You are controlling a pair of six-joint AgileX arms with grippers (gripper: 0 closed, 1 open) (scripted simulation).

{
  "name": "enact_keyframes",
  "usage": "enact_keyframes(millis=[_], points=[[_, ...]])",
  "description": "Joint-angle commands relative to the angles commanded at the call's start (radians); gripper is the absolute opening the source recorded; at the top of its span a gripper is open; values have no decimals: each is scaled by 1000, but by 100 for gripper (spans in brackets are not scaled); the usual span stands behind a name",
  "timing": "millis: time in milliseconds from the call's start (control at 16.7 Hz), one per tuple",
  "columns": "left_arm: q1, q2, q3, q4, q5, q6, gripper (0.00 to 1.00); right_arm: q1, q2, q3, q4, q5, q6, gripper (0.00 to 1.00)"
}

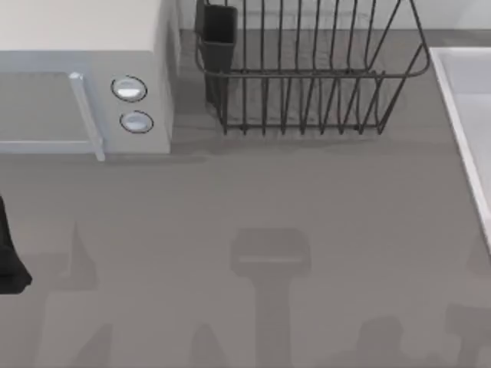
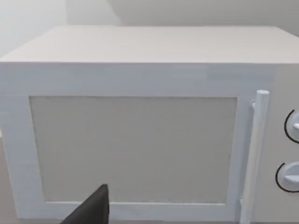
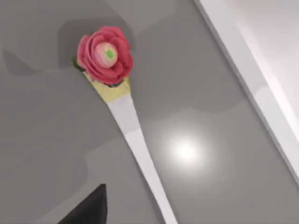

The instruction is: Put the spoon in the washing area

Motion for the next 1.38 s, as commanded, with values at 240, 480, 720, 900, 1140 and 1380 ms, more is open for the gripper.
enact_keyframes(millis=[240,480,720,900,1140,1380], points=[[0,0,0,0,0,0,100,-39,228,154,-180,2,-256,100],[0,0,0,0,0,0,100,-59,347,240,-268,3,-394,100],[0,0,0,0,0,0,100,-60,353,245,-273,3,-402,100],[0,0,0,0,0,0,100,-56,358,232,-256,3,-400,100],[0,0,0,0,0,0,100,-56,428,152,-103,3,-396,100],[0,0,0,0,0,0,100,-54,529,40,116,3,-393,100]])
